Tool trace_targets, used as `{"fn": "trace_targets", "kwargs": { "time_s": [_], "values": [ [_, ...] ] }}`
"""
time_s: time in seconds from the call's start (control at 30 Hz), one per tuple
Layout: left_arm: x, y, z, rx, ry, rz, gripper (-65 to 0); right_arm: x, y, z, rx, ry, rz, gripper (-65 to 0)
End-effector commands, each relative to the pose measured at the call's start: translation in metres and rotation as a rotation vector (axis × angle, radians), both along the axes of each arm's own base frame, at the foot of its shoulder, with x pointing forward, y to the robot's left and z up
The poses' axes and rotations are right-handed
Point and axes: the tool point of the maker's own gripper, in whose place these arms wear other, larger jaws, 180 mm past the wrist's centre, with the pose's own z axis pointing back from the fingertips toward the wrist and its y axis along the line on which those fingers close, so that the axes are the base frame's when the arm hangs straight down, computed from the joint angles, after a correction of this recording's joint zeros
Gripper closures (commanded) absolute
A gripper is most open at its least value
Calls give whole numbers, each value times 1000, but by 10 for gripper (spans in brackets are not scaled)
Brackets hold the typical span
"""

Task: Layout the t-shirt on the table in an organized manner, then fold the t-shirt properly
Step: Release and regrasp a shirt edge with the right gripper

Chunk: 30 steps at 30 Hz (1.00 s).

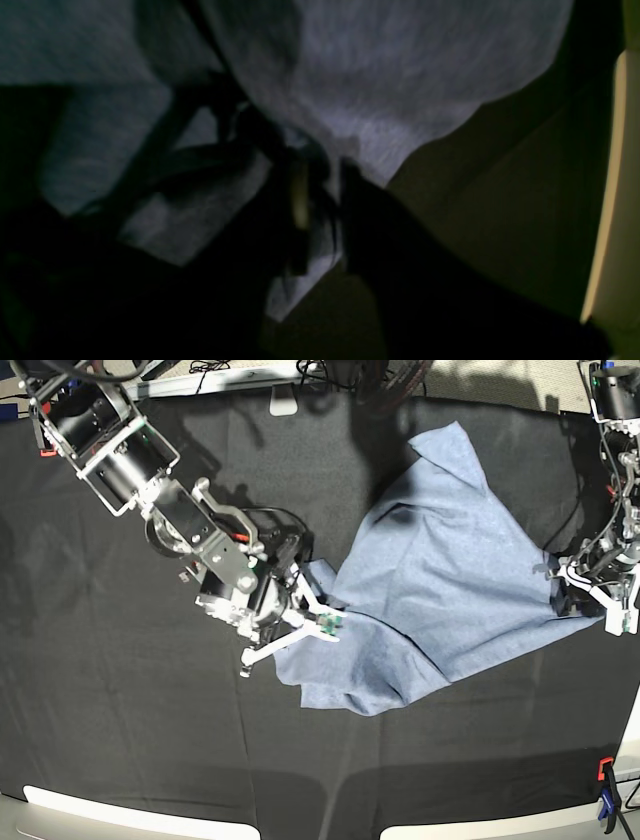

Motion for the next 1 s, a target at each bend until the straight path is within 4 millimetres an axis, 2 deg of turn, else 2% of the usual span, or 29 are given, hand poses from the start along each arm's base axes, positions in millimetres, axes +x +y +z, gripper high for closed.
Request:
{"fn": "trace_targets", "kwargs": {
  "time_s": [0.0,0.03,0.23,0.4,0.5,0.6,0.73,0.87,0.97],
  "values": [
    [11,6,19,12,-60,1,-266,24,7,26,39,-80,-14,-17],
    [11,6,19,12,-59,1,-266,33,8,32,51,-104,-32,0],
    [10,6,18,12,-54,0,-266,99,25,88,116,-248,-123,0],
    [10,6,17,12,-51,0,-266,149,36,116,165,-320,-183,0],
    [10,6,17,13,-52,0,-266,167,40,119,151,-313,-225,0],
    [9,7,16,13,-49,2,-266,167,38,117,81,-265,-284,0],
    [7,9,11,17,-36,7,-266,155,47,131,78,-272,-278,0],
    [6,10,8,14,-30,10,-266,123,59,138,81,-267,-182,0],
    [6,10,8,14,-30,10,-266,91,58,135,78,-267,-105,0]
  ]
}}
